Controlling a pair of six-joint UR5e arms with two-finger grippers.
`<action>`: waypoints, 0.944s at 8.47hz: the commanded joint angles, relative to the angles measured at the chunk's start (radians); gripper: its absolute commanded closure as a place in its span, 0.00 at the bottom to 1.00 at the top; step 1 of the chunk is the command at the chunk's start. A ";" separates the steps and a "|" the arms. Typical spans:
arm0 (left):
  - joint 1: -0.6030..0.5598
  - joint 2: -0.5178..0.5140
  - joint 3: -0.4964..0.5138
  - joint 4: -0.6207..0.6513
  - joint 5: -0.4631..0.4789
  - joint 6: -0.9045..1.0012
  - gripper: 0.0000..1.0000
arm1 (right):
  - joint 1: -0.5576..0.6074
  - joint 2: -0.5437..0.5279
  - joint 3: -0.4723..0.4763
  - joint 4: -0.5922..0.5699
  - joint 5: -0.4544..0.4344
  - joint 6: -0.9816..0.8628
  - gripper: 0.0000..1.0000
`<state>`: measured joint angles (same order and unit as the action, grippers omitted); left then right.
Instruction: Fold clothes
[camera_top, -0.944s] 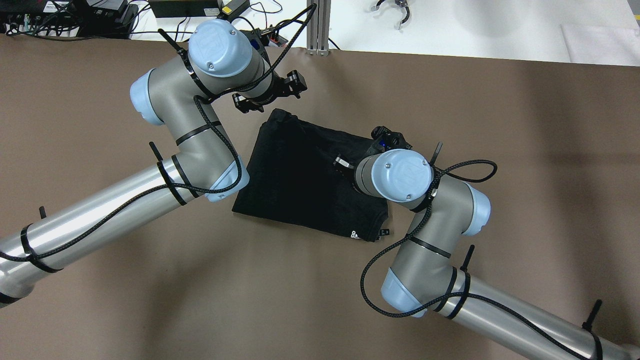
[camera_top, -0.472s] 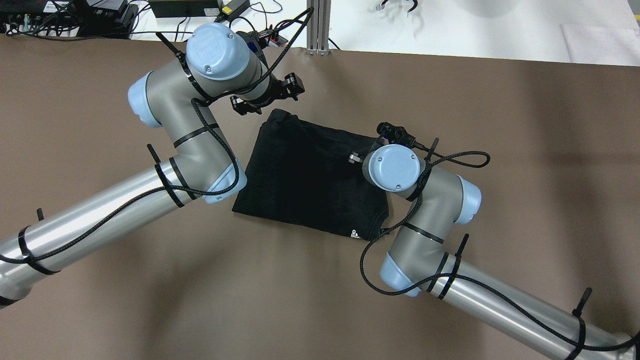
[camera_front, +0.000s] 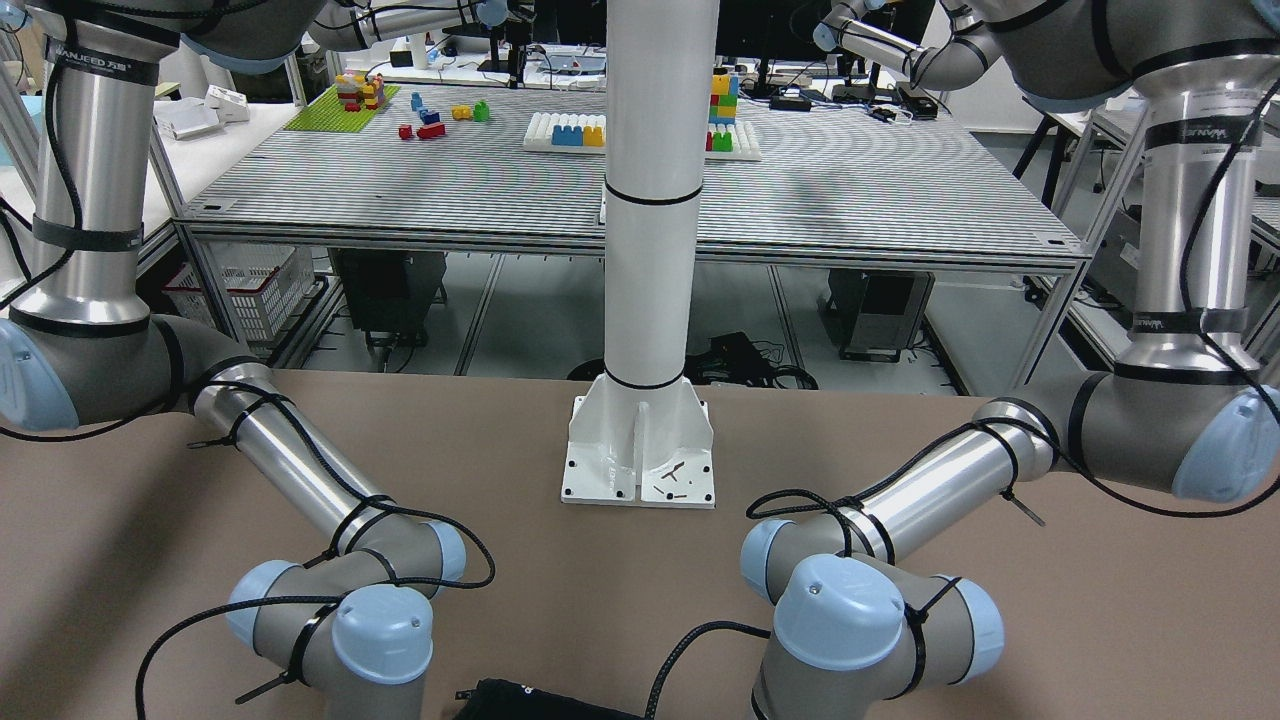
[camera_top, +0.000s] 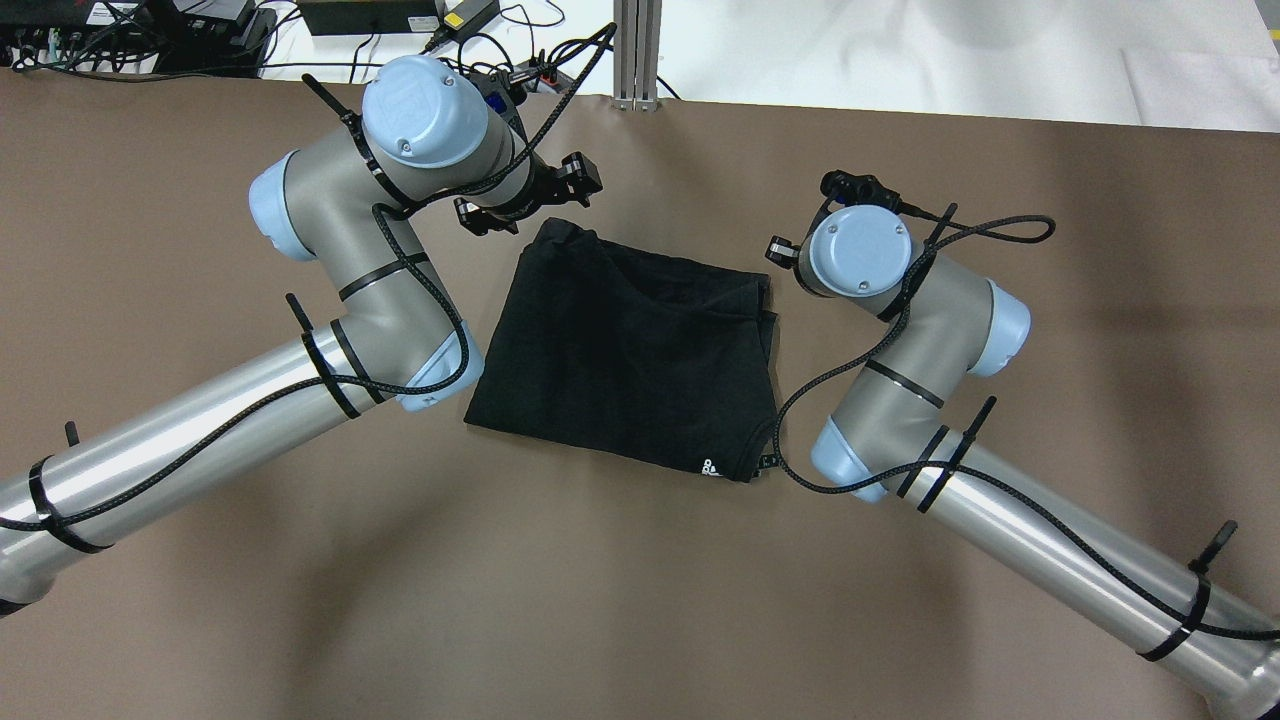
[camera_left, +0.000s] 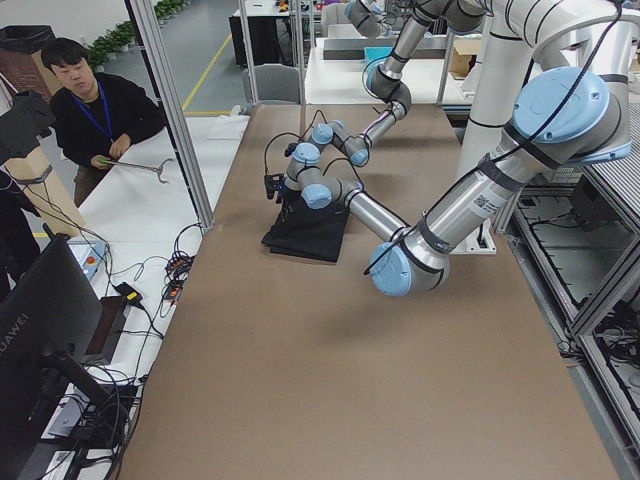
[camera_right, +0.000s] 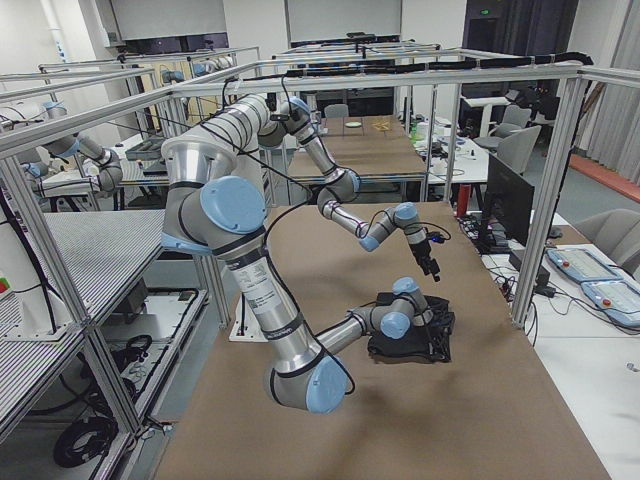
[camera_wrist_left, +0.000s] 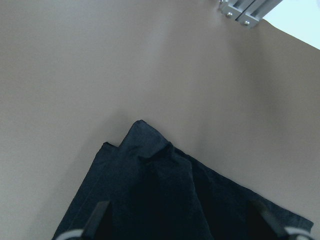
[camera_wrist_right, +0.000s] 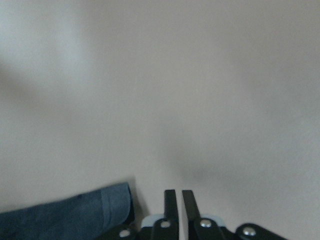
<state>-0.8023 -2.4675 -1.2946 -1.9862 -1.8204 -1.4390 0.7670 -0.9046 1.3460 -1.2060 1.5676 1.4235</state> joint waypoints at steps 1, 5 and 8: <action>0.000 0.002 0.000 -0.002 -0.008 0.002 0.05 | 0.052 -0.031 0.066 -0.013 0.179 -0.116 0.06; -0.038 0.242 -0.179 0.003 -0.007 0.206 0.05 | 0.115 -0.337 0.416 -0.206 0.183 -0.486 0.06; -0.232 0.513 -0.258 0.007 -0.010 0.628 0.05 | 0.285 -0.607 0.580 -0.260 0.167 -0.864 0.06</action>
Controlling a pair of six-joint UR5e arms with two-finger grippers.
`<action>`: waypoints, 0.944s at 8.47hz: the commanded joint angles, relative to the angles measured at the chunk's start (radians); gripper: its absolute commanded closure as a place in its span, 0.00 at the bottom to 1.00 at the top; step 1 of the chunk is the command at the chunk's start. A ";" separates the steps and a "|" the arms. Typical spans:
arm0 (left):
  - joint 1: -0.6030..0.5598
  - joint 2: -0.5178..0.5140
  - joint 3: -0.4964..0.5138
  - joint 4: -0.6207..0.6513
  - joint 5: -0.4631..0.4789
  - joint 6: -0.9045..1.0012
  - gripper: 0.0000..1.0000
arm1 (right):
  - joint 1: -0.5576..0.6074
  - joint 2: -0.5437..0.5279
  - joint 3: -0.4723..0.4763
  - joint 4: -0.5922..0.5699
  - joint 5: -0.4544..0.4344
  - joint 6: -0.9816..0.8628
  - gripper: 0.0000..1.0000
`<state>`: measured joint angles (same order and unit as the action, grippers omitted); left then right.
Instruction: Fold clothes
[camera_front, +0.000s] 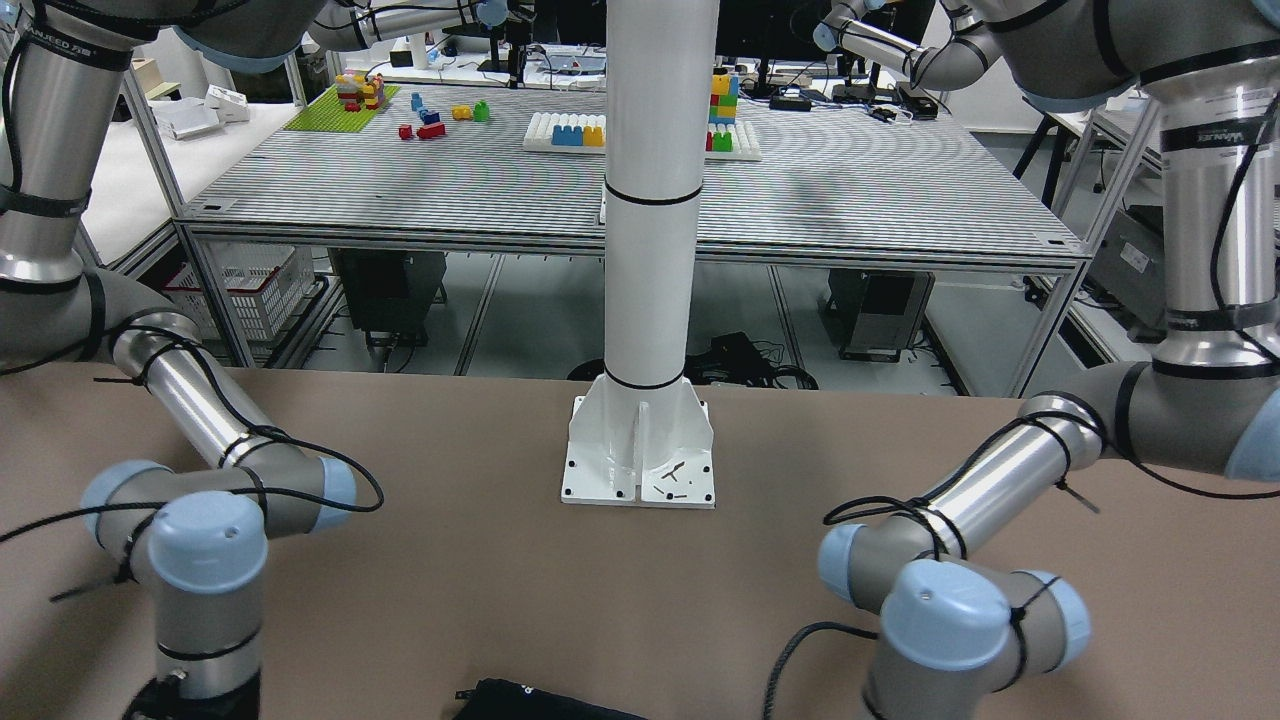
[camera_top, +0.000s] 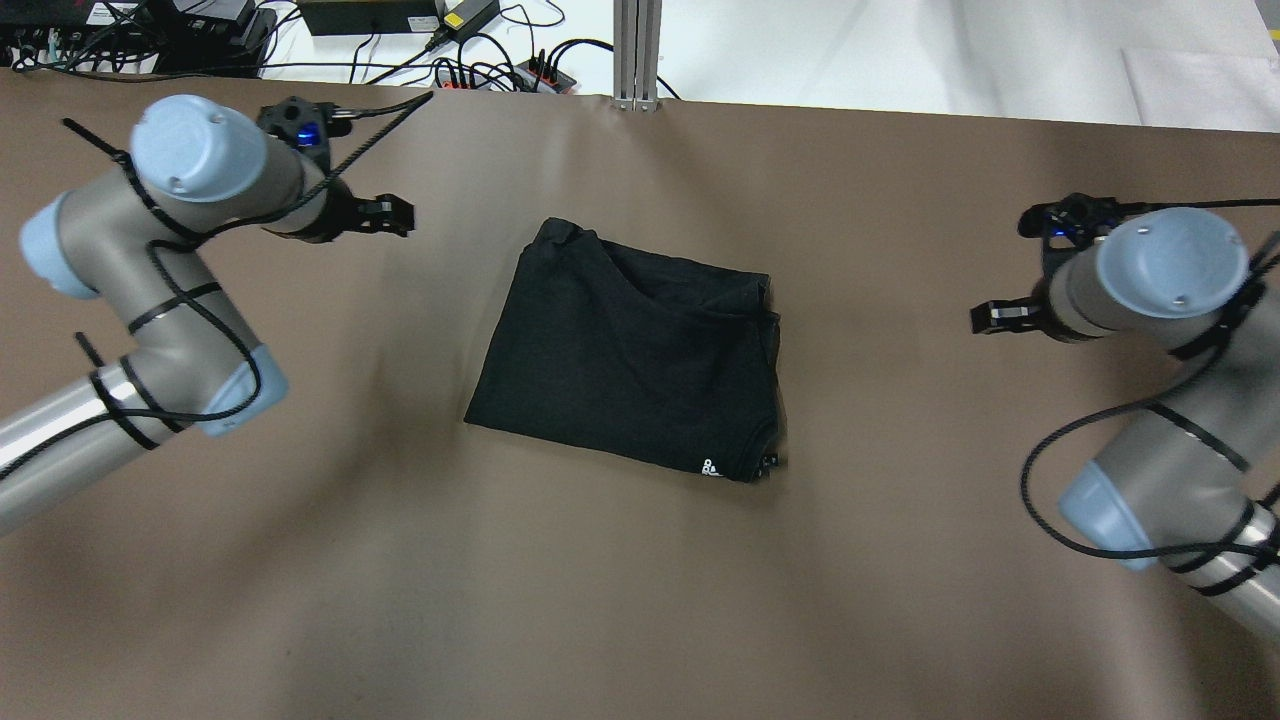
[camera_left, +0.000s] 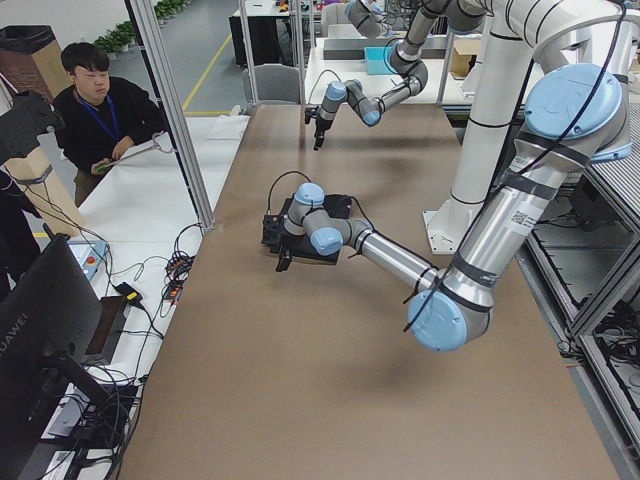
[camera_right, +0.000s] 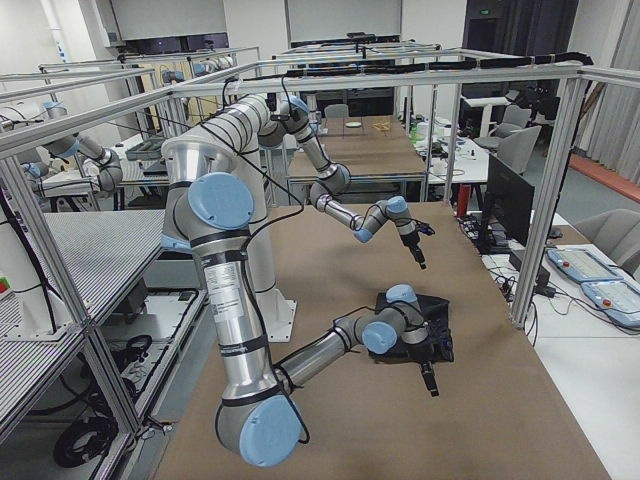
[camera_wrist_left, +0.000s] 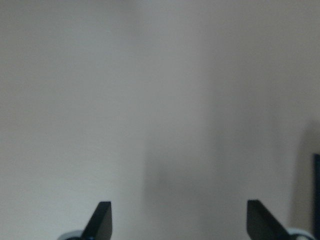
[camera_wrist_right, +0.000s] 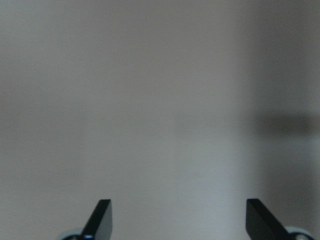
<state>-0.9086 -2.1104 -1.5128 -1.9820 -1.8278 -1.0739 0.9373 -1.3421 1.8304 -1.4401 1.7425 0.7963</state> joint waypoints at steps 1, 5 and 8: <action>-0.215 0.208 -0.040 0.006 -0.019 0.416 0.05 | 0.200 -0.246 0.121 -0.025 -0.032 -0.373 0.06; -0.601 0.291 -0.043 0.122 -0.088 0.977 0.05 | 0.550 -0.393 0.171 -0.019 -0.058 -0.814 0.06; -0.756 0.495 -0.146 0.122 -0.064 1.222 0.05 | 0.704 -0.431 0.173 -0.013 -0.090 -1.085 0.06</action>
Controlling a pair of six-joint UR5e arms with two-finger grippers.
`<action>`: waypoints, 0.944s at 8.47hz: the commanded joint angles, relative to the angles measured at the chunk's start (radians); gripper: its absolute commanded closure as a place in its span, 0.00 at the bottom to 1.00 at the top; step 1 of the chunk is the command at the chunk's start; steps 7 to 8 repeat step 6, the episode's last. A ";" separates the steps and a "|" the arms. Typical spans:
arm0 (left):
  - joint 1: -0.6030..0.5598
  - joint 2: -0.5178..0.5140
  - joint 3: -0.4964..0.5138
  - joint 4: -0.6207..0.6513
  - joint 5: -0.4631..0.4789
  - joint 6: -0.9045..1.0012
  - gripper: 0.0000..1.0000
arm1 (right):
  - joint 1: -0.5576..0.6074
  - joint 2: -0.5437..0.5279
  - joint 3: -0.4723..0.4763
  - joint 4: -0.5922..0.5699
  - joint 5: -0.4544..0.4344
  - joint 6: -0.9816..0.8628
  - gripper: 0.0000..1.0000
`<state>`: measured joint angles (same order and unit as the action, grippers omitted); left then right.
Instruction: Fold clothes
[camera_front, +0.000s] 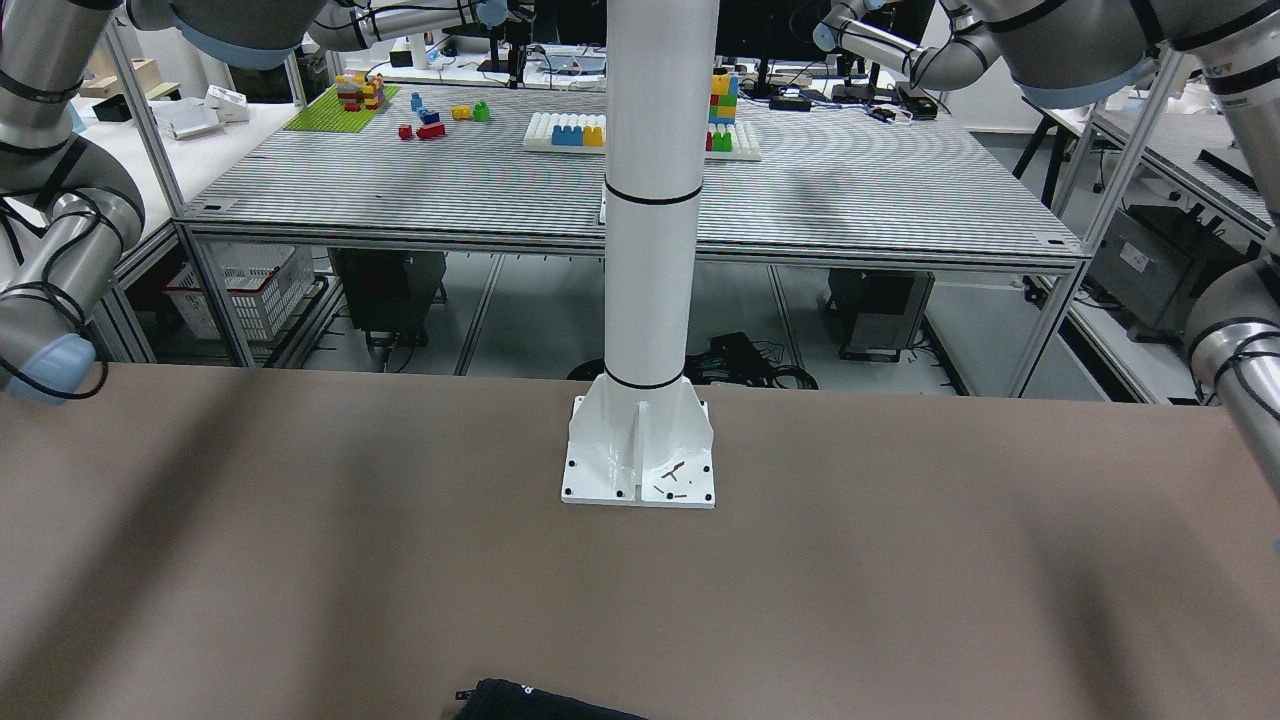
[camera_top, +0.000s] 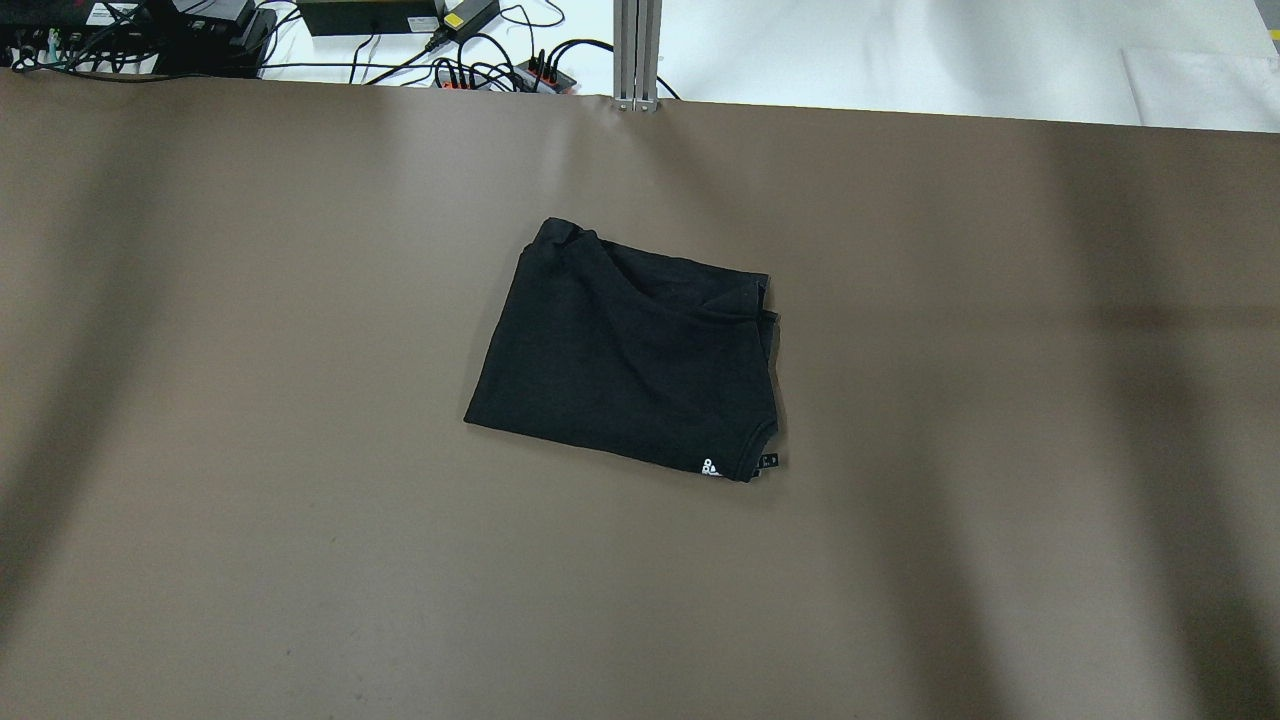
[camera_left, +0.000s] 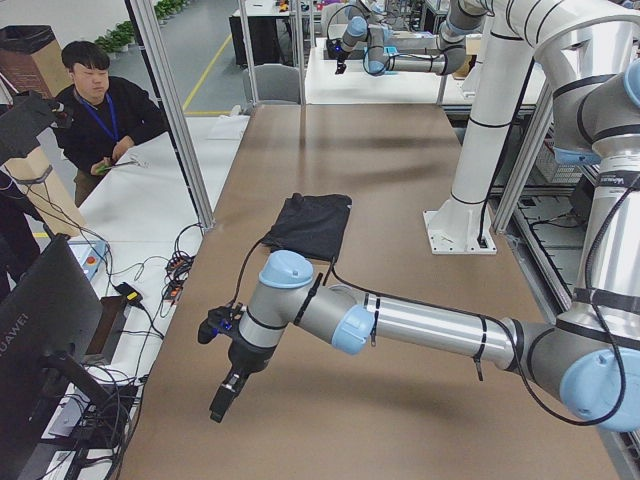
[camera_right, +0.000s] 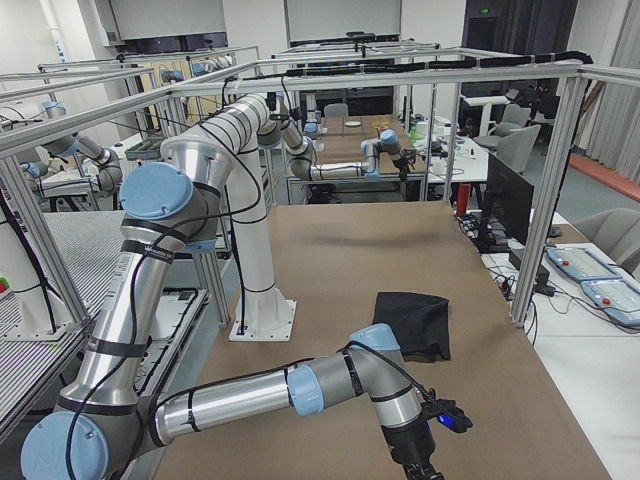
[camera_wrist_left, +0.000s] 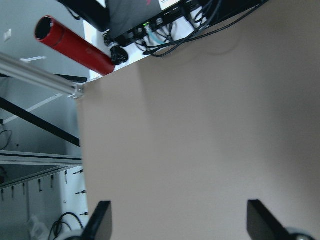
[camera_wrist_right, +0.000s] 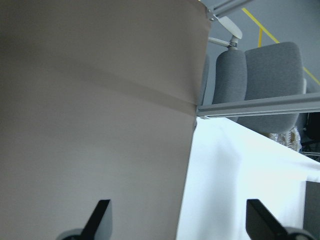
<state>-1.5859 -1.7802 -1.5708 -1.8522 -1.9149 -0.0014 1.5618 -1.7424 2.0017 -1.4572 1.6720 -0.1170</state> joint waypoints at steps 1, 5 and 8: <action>-0.118 0.223 -0.115 -0.057 0.096 0.155 0.05 | 0.078 -0.035 -0.009 0.005 -0.044 -0.176 0.06; -0.135 0.116 -0.127 0.044 0.143 0.102 0.05 | 0.075 -0.022 -0.038 0.003 -0.026 -0.164 0.06; -0.132 0.105 -0.129 0.028 0.146 0.154 0.05 | 0.075 -0.022 -0.037 0.005 -0.026 -0.165 0.06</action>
